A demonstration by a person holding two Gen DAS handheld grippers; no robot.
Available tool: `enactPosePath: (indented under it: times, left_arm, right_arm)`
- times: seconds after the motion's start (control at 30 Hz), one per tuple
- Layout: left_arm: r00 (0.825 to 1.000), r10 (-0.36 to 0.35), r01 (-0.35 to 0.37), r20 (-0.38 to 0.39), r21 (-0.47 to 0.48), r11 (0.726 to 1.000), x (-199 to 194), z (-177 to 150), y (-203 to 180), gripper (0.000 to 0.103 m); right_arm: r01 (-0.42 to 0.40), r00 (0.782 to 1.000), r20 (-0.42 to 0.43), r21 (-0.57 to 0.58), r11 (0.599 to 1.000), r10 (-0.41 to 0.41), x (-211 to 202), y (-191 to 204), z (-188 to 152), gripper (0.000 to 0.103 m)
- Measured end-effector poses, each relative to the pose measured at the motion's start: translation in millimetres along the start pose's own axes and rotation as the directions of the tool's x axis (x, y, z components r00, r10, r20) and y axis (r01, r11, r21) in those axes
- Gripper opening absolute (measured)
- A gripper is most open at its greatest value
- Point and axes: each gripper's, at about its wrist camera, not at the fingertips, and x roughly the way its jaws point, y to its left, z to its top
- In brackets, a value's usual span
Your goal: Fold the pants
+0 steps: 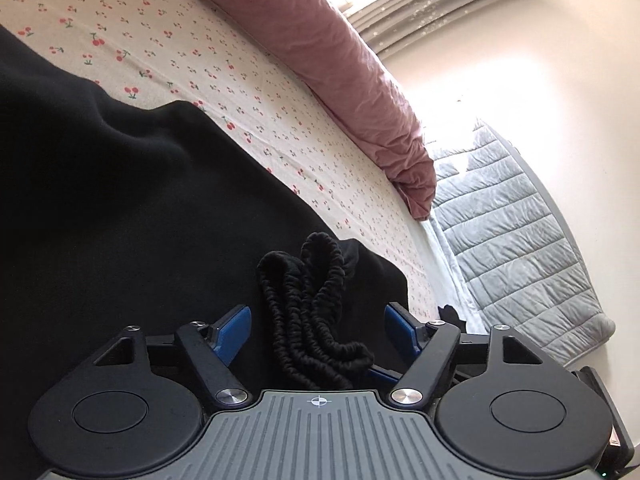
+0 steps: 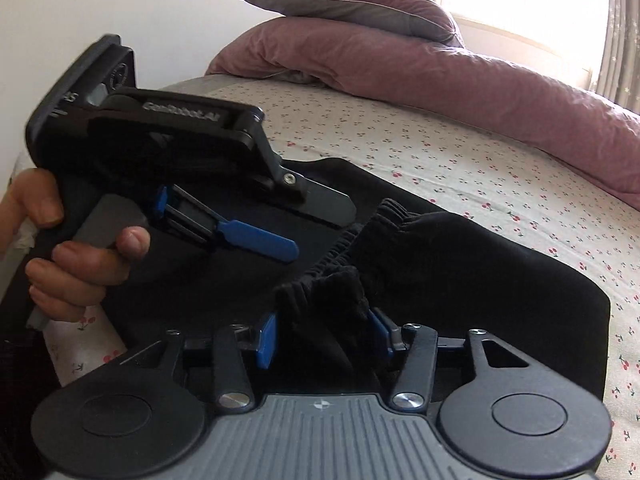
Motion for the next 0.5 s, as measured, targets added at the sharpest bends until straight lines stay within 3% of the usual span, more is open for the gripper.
enactPosePath:
  times: [0.07,0.17,0.33,0.4,0.47,0.5]
  left_arm:
    - [1.0,0.007,-0.007,-0.012,-0.003,1.0,3,0,1,0.067]
    - [0.999,0.008,-0.008,-0.031,0.005,1.0,7,0,1,0.065]
    - [0.999,-0.005,0.006,-0.053,0.029,1.0,15,-3,-5,0.063]
    - [0.998,-0.005,0.007,-0.056,0.036,0.999,17,-3,-7,0.063]
    - [0.999,0.022,-0.019,-0.046,0.06,0.998,15,-3,-10,0.064]
    - [0.999,0.03,-0.028,-0.036,0.066,0.997,15,-4,-11,0.07]
  right_arm:
    - [-0.005,1.0,0.024,-0.015,1.0,0.005,-8,-1,0,0.052]
    - [0.016,0.999,0.031,-0.041,0.999,-0.015,-11,-2,-4,0.062]
    - [0.065,0.998,-0.009,-0.17,0.983,-0.067,11,25,-5,0.059]
    - [0.15,0.988,-0.001,-0.267,0.952,-0.156,18,37,-10,0.027]
    - [0.169,0.985,0.011,-0.28,0.945,-0.173,15,38,-8,0.019]
    - [0.167,0.986,0.019,-0.26,0.951,-0.168,10,37,-6,0.018]
